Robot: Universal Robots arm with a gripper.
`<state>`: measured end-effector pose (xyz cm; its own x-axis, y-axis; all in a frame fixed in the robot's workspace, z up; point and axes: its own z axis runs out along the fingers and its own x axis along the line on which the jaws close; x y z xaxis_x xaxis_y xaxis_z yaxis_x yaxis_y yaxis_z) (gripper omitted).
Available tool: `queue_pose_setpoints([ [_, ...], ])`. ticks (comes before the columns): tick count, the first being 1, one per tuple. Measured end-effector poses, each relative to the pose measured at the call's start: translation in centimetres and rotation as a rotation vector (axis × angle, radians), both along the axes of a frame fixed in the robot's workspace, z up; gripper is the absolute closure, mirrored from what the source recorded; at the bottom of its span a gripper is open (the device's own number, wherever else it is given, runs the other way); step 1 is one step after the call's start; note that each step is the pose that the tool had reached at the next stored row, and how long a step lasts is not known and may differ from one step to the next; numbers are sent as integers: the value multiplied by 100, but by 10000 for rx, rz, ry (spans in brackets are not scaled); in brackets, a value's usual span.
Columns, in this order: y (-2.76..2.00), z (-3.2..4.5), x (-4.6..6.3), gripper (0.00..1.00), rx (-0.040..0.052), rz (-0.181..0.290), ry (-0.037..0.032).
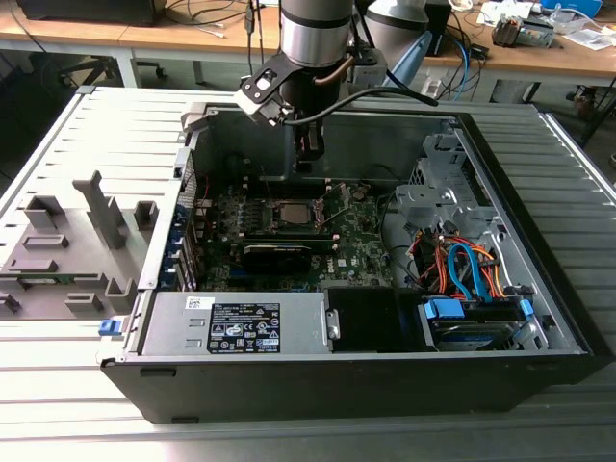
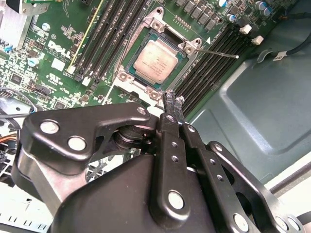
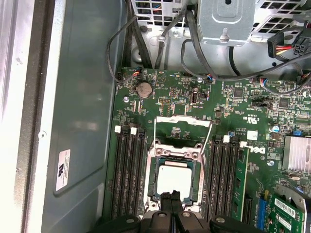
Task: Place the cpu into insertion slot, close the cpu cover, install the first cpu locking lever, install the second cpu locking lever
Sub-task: 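Close the cpu cover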
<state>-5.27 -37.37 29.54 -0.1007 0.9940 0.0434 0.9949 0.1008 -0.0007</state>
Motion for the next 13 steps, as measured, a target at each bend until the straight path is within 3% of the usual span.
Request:
queue_pose_setpoints([
  [13,-46,0,35,89,1,0,6],
])
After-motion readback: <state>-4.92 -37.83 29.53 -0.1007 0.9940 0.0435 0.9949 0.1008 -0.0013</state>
